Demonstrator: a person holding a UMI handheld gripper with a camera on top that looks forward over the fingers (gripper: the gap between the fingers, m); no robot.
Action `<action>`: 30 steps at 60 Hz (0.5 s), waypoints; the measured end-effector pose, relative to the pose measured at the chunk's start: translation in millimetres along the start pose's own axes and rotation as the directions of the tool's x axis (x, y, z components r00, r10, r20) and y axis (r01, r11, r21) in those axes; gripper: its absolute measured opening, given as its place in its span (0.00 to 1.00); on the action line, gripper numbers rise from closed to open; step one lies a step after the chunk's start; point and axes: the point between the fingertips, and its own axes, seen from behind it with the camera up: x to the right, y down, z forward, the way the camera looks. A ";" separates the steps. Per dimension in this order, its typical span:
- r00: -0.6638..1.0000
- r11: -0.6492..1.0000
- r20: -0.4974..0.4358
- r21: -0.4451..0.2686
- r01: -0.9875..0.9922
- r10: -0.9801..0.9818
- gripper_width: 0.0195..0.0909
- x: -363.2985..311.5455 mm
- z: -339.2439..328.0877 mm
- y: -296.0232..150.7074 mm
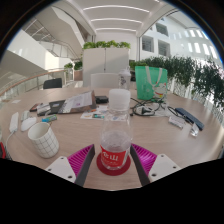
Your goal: Pour water
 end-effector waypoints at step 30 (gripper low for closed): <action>0.965 0.976 -0.145 0.043 -0.213 0.217 0.86 1.5 -239.8 -68.1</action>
